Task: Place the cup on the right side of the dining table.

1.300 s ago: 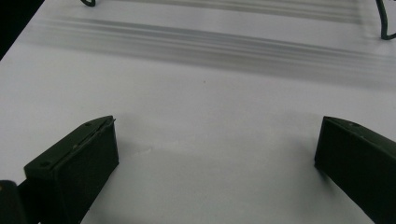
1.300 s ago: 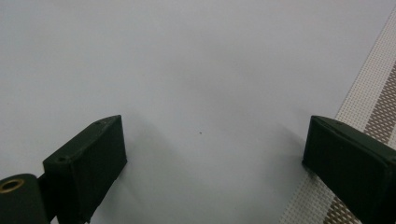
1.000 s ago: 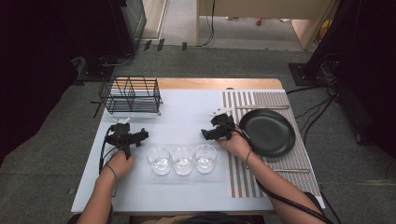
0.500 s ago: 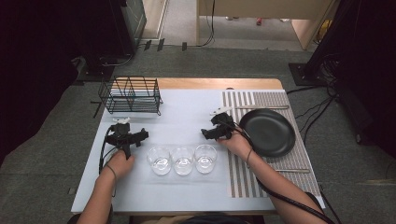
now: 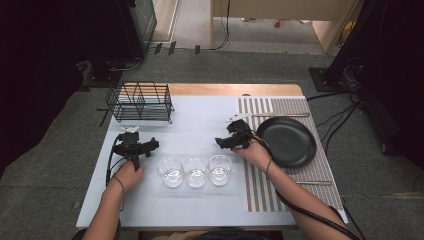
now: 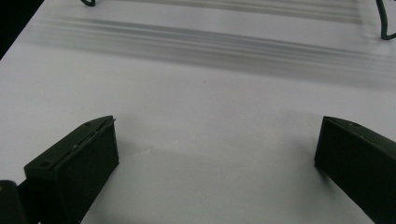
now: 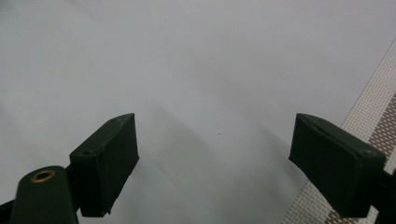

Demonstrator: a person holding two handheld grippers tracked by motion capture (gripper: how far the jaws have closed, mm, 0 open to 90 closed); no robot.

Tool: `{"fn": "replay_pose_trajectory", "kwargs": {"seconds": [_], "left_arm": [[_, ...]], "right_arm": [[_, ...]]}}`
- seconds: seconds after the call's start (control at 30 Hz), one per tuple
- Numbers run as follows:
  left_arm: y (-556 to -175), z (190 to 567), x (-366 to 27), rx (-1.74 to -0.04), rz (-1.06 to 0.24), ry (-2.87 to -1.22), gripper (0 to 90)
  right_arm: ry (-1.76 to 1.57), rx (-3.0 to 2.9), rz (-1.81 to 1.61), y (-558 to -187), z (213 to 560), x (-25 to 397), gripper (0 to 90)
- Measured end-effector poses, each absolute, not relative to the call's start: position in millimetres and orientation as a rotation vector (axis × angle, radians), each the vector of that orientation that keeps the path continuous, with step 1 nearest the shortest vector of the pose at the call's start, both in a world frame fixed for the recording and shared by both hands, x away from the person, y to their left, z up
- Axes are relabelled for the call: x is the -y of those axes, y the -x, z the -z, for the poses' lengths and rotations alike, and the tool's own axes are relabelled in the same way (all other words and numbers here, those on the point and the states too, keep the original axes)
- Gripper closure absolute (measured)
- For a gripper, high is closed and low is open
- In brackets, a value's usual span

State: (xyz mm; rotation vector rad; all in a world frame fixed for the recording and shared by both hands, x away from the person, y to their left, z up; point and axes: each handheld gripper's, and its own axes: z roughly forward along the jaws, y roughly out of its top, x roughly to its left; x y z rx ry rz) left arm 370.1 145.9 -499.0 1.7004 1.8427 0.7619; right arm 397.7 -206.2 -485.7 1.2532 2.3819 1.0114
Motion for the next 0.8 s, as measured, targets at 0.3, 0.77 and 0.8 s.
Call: {"fn": "replay_pose_trajectory", "kwargs": {"seconds": [0.3,0.77,0.8], "left_arm": [[-370,499,-146,-1.843,-0.761,-1.7,0.0],[-370,499,-146,-1.844,-0.759,-1.701,0.0],[-370,499,-146,-1.844,-0.76,-1.702,0.0]], "right_arm": [[-1.229,-2.396,-1.008,-392,481,204,15.2],[-1.184,-2.411,-1.047,-383,474,204,16.0],[-1.179,-2.412,-1.05,-382,473,205,16.0]]}}
